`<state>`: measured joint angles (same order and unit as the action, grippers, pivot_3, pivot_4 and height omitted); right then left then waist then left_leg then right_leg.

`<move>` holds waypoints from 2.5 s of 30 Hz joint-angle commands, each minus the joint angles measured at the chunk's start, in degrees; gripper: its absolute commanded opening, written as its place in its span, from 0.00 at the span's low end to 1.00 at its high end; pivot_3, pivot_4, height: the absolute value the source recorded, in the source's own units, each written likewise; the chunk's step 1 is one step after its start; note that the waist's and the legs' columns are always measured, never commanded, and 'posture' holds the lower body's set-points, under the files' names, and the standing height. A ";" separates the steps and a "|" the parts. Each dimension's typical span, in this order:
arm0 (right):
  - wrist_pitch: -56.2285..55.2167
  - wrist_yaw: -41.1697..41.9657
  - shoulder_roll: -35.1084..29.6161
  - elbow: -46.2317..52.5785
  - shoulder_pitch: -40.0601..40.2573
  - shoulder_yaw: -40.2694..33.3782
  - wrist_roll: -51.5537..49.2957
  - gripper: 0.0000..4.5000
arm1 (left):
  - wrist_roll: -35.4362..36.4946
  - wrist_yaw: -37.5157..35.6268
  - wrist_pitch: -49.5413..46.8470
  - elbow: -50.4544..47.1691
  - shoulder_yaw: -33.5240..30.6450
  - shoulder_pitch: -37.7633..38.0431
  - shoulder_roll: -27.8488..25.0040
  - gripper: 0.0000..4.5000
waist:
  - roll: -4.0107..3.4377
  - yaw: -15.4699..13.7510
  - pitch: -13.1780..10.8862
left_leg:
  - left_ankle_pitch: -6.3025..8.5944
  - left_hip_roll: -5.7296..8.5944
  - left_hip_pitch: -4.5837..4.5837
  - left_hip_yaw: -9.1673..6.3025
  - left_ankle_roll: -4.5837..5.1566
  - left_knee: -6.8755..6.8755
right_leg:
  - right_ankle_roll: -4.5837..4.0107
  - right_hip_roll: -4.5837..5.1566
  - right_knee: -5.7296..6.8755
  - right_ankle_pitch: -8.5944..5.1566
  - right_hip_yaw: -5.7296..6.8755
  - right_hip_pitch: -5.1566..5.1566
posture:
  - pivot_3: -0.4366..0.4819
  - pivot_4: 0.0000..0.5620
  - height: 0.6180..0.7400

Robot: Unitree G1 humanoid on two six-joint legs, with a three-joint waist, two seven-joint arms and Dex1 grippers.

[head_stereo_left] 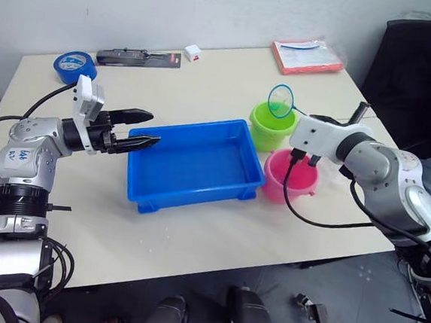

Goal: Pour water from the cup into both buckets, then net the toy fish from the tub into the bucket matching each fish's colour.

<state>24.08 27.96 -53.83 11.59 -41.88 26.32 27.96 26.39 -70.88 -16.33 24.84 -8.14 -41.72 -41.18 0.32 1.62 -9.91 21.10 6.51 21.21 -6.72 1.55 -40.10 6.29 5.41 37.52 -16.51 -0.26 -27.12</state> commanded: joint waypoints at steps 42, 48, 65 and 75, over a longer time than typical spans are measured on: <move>18.58 44.97 11.81 9.59 3.66 -22.99 -53.22 0.18 | 11.75 -2.09 -22.18 -38.99 -3.47 17.32 -14.37 0.82 | 0.03 -0.01 0.02 | 0.00 -0.16 0.02 0.05 0.00 0.00 | 0.00 -0.06 -0.02 0.00 -0.22 0.00 | 0.48 0.27 1.00; 15.31 48.54 11.08 12.99 9.59 -17.17 -55.63 0.18 | 9.33 -3.29 -19.81 -43.43 0.45 22.01 -15.44 0.82 | 0.03 -0.79 0.02 | 0.01 -0.18 -0.10 -0.16 -0.01 0.00 | 0.00 -0.05 -0.25 0.00 -0.08 0.34 | 0.48 0.27 1.00; -4.11 37.71 25.58 -7.18 9.50 1.01 -35.98 0.18 | -1.68 -3.26 -7.47 -40.84 12.58 25.68 -11.87 0.82 | 0.03 -1.45 0.02 | 0.01 -0.17 -0.25 -0.16 -0.02 -0.01 | 0.02 -0.08 -0.58 0.02 -0.05 0.52 | 0.48 0.27 1.00; -5.97 38.88 24.39 -8.77 9.62 0.47 -33.24 0.93 | -2.46 -2.12 -6.15 -40.45 12.25 27.27 -11.00 0.82 | 0.03 -1.41 0.02 | 0.01 -0.17 -0.24 -0.18 -0.02 0.00 | 0.02 -0.09 -0.57 0.02 -0.03 0.53 | 0.48 0.27 1.00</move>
<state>18.55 66.19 -28.61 0.28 -32.28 27.19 -5.45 24.11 -73.27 -23.04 -14.93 4.96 -15.07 -52.29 0.35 0.21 -9.89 21.10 6.34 20.96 -6.90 1.53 -40.09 6.31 5.32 36.95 -16.50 -0.30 -26.59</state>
